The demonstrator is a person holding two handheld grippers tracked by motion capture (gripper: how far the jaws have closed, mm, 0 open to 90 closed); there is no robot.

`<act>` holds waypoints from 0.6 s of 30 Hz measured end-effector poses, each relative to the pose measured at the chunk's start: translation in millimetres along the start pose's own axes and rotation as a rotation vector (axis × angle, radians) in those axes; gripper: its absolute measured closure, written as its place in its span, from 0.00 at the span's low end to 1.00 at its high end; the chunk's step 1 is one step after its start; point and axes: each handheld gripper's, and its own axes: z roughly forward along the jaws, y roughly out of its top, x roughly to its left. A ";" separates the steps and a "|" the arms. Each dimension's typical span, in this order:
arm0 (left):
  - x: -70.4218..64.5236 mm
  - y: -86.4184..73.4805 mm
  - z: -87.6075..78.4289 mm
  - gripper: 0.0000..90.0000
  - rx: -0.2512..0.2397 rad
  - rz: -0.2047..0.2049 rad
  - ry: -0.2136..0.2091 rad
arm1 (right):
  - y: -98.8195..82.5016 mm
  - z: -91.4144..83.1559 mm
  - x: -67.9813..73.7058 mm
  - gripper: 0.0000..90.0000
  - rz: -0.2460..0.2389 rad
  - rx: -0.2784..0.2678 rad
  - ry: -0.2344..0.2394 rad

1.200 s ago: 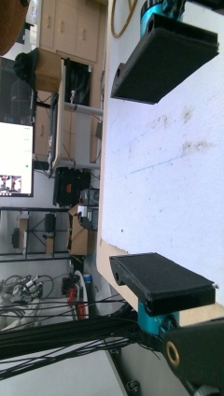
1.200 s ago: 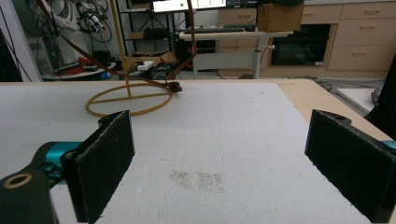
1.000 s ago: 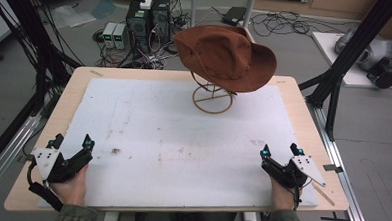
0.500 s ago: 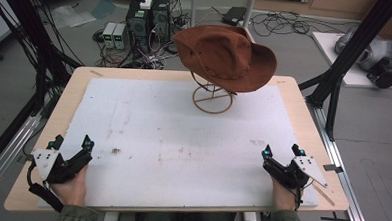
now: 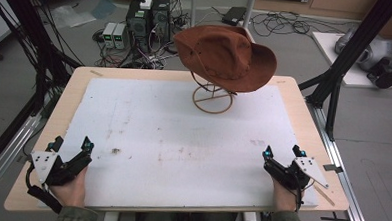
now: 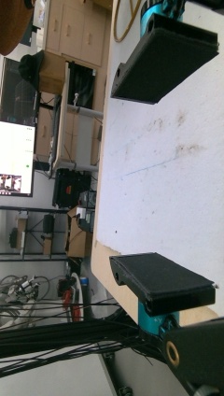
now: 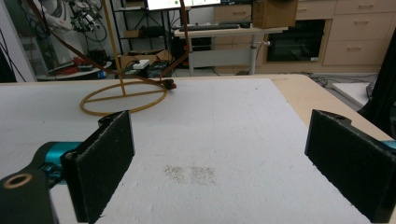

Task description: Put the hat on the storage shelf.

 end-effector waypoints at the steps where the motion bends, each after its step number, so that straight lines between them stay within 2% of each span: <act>1: 0.0 0.0 0.0 0.19 0.000 0.000 -0.001 | 0.0 0.1 -0.3 0.08 -0.005 -0.001 0.000; 11: -1.1 0.2 -1.6 0.19 0.003 -0.001 0.000 | -0.4 -0.3 -0.5 0.08 -0.008 0.006 0.003; 18: -1.2 -0.9 -0.5 0.19 0.023 0.000 -0.015 | -1.0 -0.1 -0.6 0.08 -0.003 0.016 0.000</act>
